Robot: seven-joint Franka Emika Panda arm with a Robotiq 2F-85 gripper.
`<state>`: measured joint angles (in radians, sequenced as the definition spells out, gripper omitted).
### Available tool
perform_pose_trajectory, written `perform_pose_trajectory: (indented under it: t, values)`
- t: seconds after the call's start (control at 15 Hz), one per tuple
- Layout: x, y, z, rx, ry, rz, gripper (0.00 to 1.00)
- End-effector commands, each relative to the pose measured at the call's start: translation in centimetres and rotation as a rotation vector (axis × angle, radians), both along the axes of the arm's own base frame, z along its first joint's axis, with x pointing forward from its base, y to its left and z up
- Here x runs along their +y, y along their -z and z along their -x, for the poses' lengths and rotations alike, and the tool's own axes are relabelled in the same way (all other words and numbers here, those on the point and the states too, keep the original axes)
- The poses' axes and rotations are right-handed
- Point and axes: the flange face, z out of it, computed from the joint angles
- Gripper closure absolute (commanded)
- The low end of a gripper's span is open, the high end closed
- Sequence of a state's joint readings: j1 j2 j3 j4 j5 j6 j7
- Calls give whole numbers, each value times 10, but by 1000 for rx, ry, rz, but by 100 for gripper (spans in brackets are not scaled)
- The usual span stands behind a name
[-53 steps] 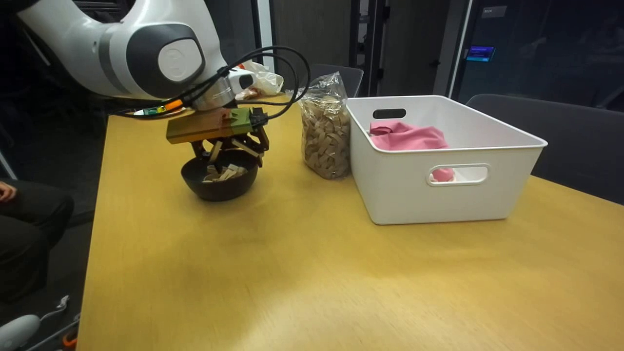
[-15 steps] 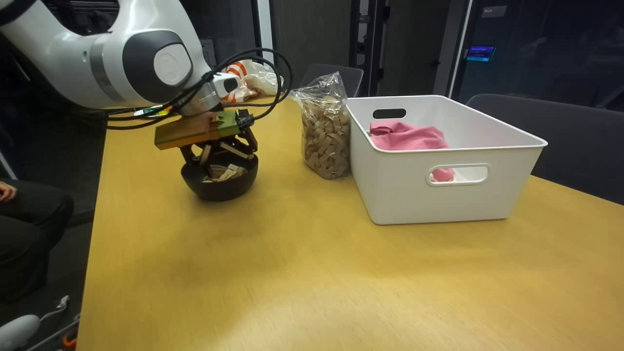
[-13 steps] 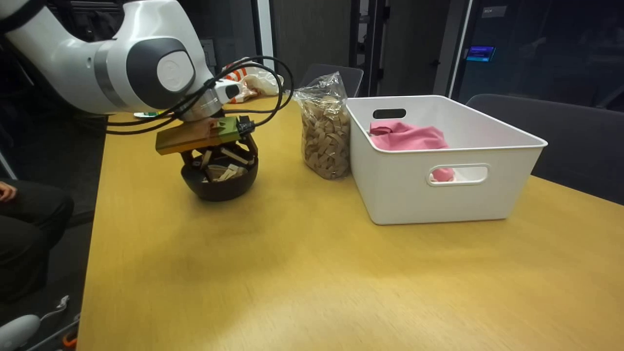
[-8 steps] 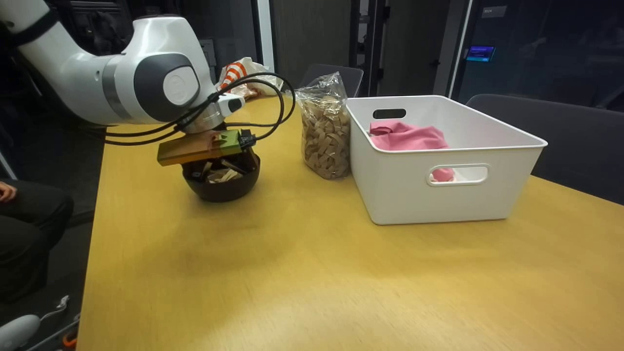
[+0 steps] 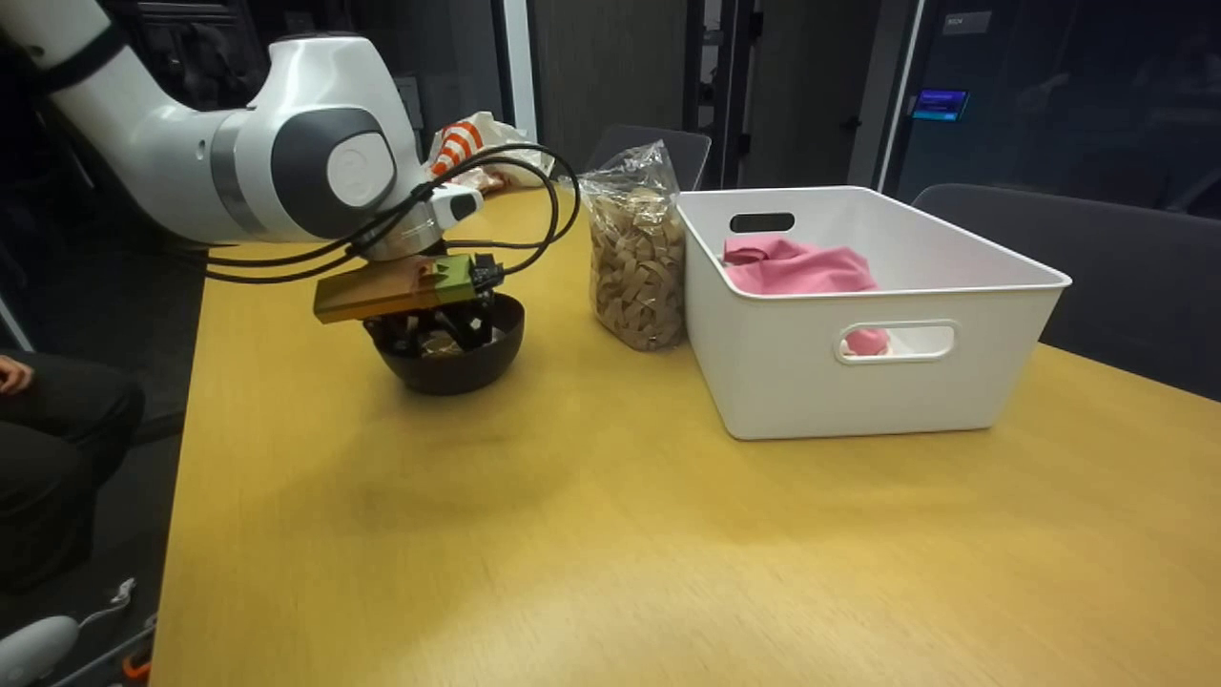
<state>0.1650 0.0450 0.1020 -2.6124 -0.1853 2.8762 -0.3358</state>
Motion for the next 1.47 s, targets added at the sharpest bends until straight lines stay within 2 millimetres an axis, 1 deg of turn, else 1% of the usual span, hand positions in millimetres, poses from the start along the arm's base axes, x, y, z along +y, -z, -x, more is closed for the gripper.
perform_pose_trajectory:
  t: [0.0,0.13,0.2,0.27,0.33,0.47,0.53,0.93,1.2,1.4]
  values:
    - [0,1,-5,-1,13,-5,79]
    - [-1,-2,-5,-7,13,-2,92]
    - [-2,-4,-6,-11,13,-1,93]
    - [-3,-6,-7,-12,17,-1,97]
    - [-5,-7,-7,-13,21,0,97]
    - [-9,-11,-8,-20,32,1,93]
    - [-12,-15,-9,-30,37,3,92]
    - [-24,-43,-14,-79,71,-22,92]
    - [-31,-73,-16,-141,86,-20,92]
    - [-37,-104,-17,-207,89,-9,92]
